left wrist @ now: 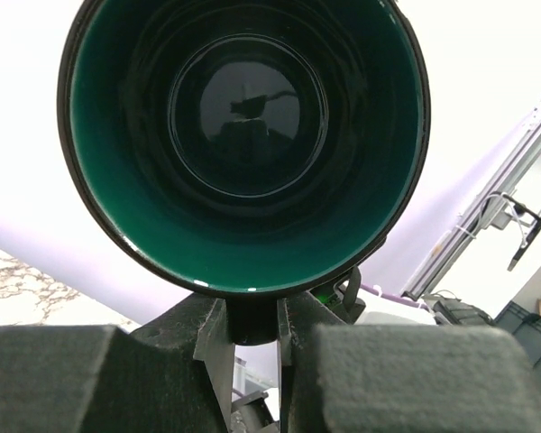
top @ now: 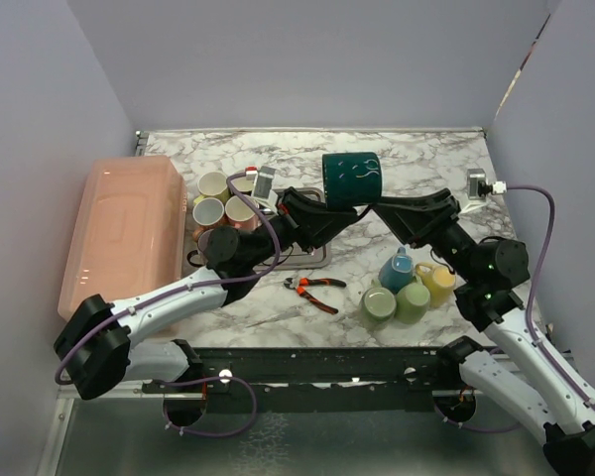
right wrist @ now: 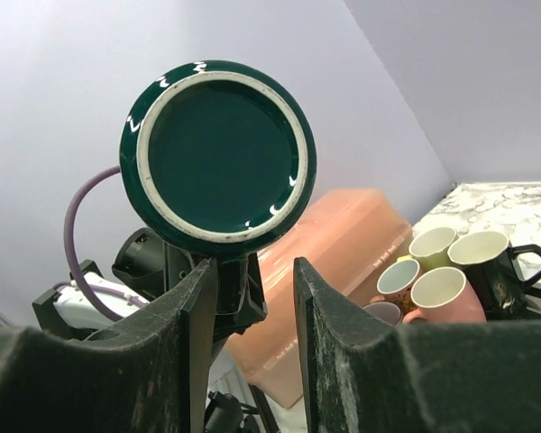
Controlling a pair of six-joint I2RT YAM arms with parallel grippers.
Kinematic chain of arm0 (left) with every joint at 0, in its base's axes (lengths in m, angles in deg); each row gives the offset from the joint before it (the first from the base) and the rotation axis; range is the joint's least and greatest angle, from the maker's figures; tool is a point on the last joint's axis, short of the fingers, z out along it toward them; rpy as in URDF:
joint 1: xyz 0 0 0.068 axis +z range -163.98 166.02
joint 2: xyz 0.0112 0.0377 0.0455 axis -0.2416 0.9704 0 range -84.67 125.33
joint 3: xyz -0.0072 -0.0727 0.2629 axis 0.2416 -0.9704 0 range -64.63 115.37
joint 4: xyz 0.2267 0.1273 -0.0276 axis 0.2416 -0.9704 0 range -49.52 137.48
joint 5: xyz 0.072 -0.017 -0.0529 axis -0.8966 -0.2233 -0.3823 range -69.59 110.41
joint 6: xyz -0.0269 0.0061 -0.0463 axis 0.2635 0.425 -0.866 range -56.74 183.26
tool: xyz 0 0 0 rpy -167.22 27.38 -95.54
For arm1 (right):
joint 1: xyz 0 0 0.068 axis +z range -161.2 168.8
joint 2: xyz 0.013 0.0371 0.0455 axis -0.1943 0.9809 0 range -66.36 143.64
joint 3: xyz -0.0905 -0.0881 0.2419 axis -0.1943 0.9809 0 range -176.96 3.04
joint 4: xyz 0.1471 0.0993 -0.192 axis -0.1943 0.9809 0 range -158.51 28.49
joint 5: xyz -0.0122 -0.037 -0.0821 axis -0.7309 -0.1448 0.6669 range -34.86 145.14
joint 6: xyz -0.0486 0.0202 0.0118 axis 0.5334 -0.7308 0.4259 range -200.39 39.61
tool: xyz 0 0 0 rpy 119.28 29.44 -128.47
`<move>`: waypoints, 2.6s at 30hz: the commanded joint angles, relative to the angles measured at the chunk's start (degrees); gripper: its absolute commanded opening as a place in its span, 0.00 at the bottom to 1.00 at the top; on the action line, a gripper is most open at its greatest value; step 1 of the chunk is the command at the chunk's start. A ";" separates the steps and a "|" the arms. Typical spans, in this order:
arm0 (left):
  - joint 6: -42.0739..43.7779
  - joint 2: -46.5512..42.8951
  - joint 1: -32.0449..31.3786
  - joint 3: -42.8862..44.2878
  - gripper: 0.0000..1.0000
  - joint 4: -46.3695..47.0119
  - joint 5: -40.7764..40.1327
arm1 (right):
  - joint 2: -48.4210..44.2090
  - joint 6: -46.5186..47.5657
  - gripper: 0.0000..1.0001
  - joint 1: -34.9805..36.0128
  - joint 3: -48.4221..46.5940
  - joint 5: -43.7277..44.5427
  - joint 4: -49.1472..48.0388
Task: Turn the mug right side up
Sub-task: Turn over the cup at the center of the board, then place the cup on the tray.
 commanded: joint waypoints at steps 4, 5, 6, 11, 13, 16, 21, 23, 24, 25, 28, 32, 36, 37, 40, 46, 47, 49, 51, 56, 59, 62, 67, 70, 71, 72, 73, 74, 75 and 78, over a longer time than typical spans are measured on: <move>9.22 -5.19 -0.44 0.22 0.00 -6.44 -1.86 | 0.27 1.25 0.39 -0.84 -1.20 7.06 3.31; 11.95 -6.20 -0.45 0.62 0.00 -11.73 -4.25 | -0.04 1.76 0.39 -0.79 -1.58 7.76 4.62; 14.38 -7.09 -0.45 1.17 0.00 -17.39 -6.92 | -0.41 2.30 0.39 -0.83 -1.97 8.61 6.05; 24.53 -9.39 -0.49 6.37 0.00 -47.43 -26.53 | -1.12 5.24 0.40 -0.84 -4.47 15.04 16.10; 26.66 -9.46 -0.44 8.34 0.00 -57.31 -32.94 | -0.97 5.78 0.41 -0.84 -5.15 17.93 19.15; 27.29 -9.91 -0.47 8.82 0.00 -67.65 -38.62 | -0.46 6.08 0.42 -0.84 -5.64 20.95 22.14; 24.80 -11.84 -0.43 6.64 0.00 -76.70 -41.95 | 0.79 6.64 0.42 -0.84 -6.33 24.29 25.26; 23.61 -11.69 -0.44 5.98 0.00 -79.93 -42.68 | 1.32 6.81 0.42 -0.84 -6.56 24.93 26.21; 23.03 -11.40 -0.49 5.86 0.00 -81.72 -43.18 | 1.48 6.91 0.42 -0.84 -6.67 25.21 26.66; 22.51 -11.07 -0.46 5.58 0.00 -83.22 -43.66 | 1.59 7.06 0.42 -0.84 -6.82 25.48 27.05; 21.83 -9.22 -0.44 5.12 0.00 -86.67 -44.18 | 2.00 7.57 0.42 -0.84 -7.19 26.07 27.98; 22.18 -5.85 0.12 5.37 0.00 -89.14 -45.93 | 2.75 8.72 0.42 -0.84 -8.51 25.66 30.09; 22.61 -2.61 2.14 5.17 0.00 -89.03 -46.01 | 2.95 9.22 0.43 -0.84 -8.69 25.87 31.05; 22.69 -1.83 2.82 5.04 0.00 -88.75 -46.19 | 2.95 9.36 0.43 -0.84 -8.81 25.93 31.11; 22.78 -0.06 6.40 4.07 0.00 -87.06 -44.65 | 3.24 9.51 0.43 -0.84 -9.27 26.22 31.49; 23.39 1.33 11.70 1.75 0.00 -82.54 -40.20 | 4.50 9.16 0.43 -0.84 -9.57 26.63 31.93; 23.40 1.77 11.96 1.60 0.00 -82.56 -40.19 | 4.61 9.10 0.43 -0.84 -9.56 26.88 31.93; 23.27 2.34 12.20 1.11 0.00 -82.53 -40.10 | 4.77 9.08 0.43 -0.84 -9.65 27.20 31.89; 23.39 2.59 12.39 0.53 0.00 -82.28 -40.10 | 4.90 9.18 0.43 -0.84 -9.66 27.23 31.94; 23.28 2.99 13.24 -0.24 0.00 -80.63 -39.74 | 5.56 8.99 0.43 -0.83 -9.70 26.74 31.94; 23.34 3.43 13.75 -0.30 0.00 -80.34 -39.64 | 5.87 8.89 0.43 -0.84 -9.74 26.38 31.94; 23.44 3.73 14.05 -0.28 0.00 -80.38 -39.91 | 5.74 8.89 0.43 -0.84 -9.83 26.51 31.92; 22.78 3.89 14.16 -0.17 0.12 -81.60 -40.35 | 5.33 8.98 0.43 -0.84 -9.74 26.61 33.61; 22.55 4.06 14.16 0.08 0.24 -82.69 -40.47 | 5.32 8.98 0.43 -0.84 -9.83 26.40 33.70; 22.40 3.99 14.16 0.20 0.26 -83.05 -40.57 | 5.39 8.96 0.43 -0.84 -9.81 26.29 33.70; 22.34 3.93 14.16 0.31 0.29 -83.40 -40.81 | 5.41 8.90 0.43 -0.84 -9.81 26.22 33.70; 22.18 3.86 14.16 0.43 0.30 -83.77 -41.01 | 5.41 8.83 0.43 -0.84 -9.83 26.14 33.70; 22.13 3.80 14.16 0.54 0.33 -84.12 -41.25 | 5.41 8.81 0.43 -0.84 -9.91 26.05 33.68; 22.00 3.67 14.16 0.71 0.35 -84.42 -41.48 | 5.41 8.83 0.43 -0.84 -9.92 25.92 33.74; 21.79 3.29 14.16 1.52 0.37 -85.81 -42.54 | 5.41 8.73 0.43 -0.84 -10.00 25.76 33.87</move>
